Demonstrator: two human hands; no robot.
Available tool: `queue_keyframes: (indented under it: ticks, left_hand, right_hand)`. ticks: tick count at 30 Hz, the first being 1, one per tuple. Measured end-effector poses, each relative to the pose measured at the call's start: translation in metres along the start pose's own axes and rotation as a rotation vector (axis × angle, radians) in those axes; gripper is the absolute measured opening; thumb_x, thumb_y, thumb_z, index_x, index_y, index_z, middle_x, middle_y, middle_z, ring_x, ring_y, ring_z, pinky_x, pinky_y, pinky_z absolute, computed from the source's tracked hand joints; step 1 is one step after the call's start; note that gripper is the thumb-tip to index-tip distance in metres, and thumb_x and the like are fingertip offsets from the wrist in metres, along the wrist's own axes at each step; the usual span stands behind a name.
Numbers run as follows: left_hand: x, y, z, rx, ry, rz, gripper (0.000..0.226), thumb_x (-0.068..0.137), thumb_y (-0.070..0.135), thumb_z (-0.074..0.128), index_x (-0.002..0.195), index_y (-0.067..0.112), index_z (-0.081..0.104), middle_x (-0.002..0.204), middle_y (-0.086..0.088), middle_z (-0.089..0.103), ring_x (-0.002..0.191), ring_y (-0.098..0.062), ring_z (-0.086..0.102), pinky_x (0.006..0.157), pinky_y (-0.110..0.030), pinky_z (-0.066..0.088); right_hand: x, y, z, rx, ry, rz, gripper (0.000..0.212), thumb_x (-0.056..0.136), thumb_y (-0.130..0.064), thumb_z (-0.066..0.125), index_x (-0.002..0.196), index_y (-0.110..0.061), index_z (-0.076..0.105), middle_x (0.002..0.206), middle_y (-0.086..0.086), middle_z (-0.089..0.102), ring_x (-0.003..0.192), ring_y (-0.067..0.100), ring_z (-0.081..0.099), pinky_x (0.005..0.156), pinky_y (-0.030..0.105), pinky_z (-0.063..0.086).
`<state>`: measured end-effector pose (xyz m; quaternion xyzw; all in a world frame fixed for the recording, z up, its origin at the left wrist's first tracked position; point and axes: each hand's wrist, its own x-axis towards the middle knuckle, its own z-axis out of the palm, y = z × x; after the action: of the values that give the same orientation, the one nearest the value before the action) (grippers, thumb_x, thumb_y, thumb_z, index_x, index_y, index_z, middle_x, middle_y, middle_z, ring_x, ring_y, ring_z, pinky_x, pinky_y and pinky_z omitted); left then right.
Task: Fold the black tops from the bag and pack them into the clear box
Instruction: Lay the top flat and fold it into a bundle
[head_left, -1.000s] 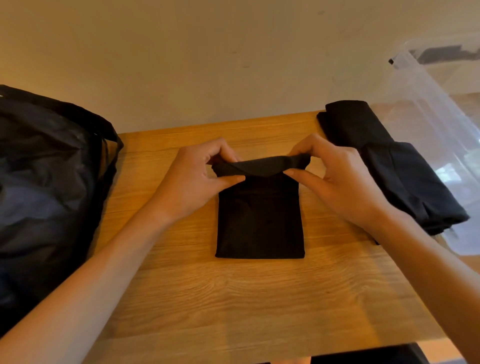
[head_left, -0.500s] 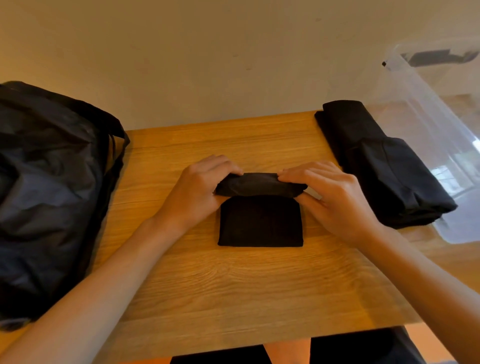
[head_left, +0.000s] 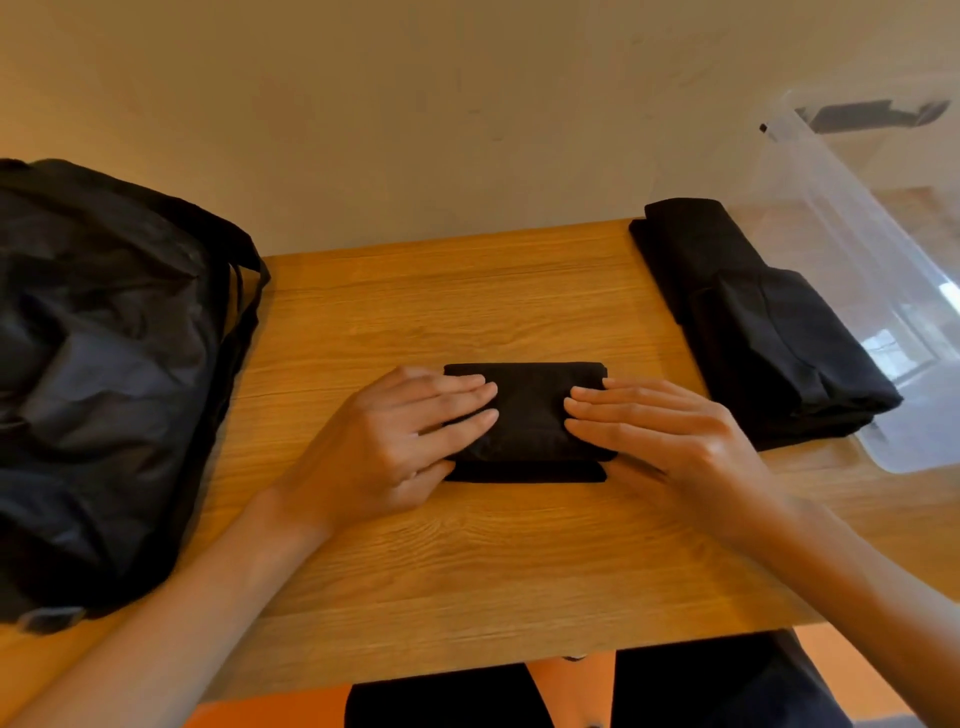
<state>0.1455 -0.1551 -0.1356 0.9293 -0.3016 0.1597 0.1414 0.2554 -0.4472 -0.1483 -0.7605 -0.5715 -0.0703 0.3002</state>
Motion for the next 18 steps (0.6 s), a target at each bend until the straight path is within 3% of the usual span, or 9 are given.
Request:
queue_keyframes:
  ticks: [6, 8, 10, 13, 16, 18]
  left_hand:
    - [-0.018, 0.010, 0.004, -0.029, 0.011, -0.024, 0.038, 0.085, -0.003, 0.056, 0.118, -0.001, 0.074, 0.133, -0.016, 0.066, 0.132, -0.027, 0.059, 0.101, -0.046, 0.051]
    - [-0.022, 0.016, 0.001, -0.042, 0.128, -0.092, 0.033, 0.081, -0.001, 0.054, 0.102, -0.001, 0.079, 0.120, -0.013, 0.073, 0.119, -0.026, 0.068, 0.092, -0.046, 0.054]
    - [-0.017, 0.021, -0.004, -0.064, 0.362, -0.245, 0.028, 0.081, 0.000, 0.052, 0.087, -0.001, 0.080, 0.105, -0.010, 0.077, 0.103, -0.024, 0.073, 0.082, -0.047, 0.055]
    - [0.006, 0.029, -0.008, -0.130, 0.561, -0.515, 0.028, 0.089, 0.000, 0.052, 0.102, -0.001, 0.076, 0.117, -0.009, 0.073, 0.112, -0.021, 0.069, 0.093, -0.046, 0.055]
    - [0.031, 0.040, -0.001, -0.116, 0.262, -0.559, 0.050, 0.104, 0.029, 0.043, 0.147, 0.005, 0.052, 0.158, -0.008, 0.044, 0.148, -0.018, 0.038, 0.121, -0.037, 0.032]
    - [0.039, 0.042, 0.009, -0.056, -0.022, -0.555, 0.069, 0.106, 0.051, 0.026, 0.163, 0.015, 0.017, 0.172, -0.001, 0.009, 0.158, -0.011, 0.004, 0.128, -0.033, 0.010]
  right_hand:
    - [-0.012, -0.011, 0.000, 0.015, -0.068, -0.026, 0.035, 0.094, -0.016, 0.071, 0.129, -0.010, 0.069, 0.140, 0.007, 0.062, 0.137, 0.014, 0.053, 0.110, 0.044, 0.049]
    - [-0.016, -0.016, -0.003, 0.053, -0.091, -0.044, 0.037, 0.093, -0.016, 0.067, 0.130, -0.009, 0.068, 0.140, 0.008, 0.062, 0.138, 0.016, 0.053, 0.112, 0.045, 0.047]
    - [-0.017, -0.019, -0.009, 0.123, -0.019, -0.025, 0.041, 0.088, -0.012, 0.057, 0.127, -0.006, 0.068, 0.137, 0.009, 0.064, 0.136, 0.020, 0.056, 0.112, 0.049, 0.045]
    - [-0.006, -0.019, -0.015, 0.180, 0.252, 0.176, 0.044, 0.086, -0.004, 0.048, 0.124, -0.001, 0.068, 0.130, 0.011, 0.068, 0.129, 0.023, 0.062, 0.110, 0.053, 0.046]
    - [0.025, -0.027, -0.003, 0.043, 0.209, 0.365, 0.042, 0.098, -0.013, 0.049, 0.137, -0.008, 0.062, 0.142, 0.007, 0.060, 0.139, 0.015, 0.052, 0.114, 0.044, 0.045]
    - [0.043, -0.035, 0.013, -0.055, 0.041, 0.449, 0.052, 0.106, -0.031, 0.041, 0.153, -0.012, 0.044, 0.159, 0.005, 0.042, 0.152, 0.011, 0.029, 0.125, 0.035, 0.026]
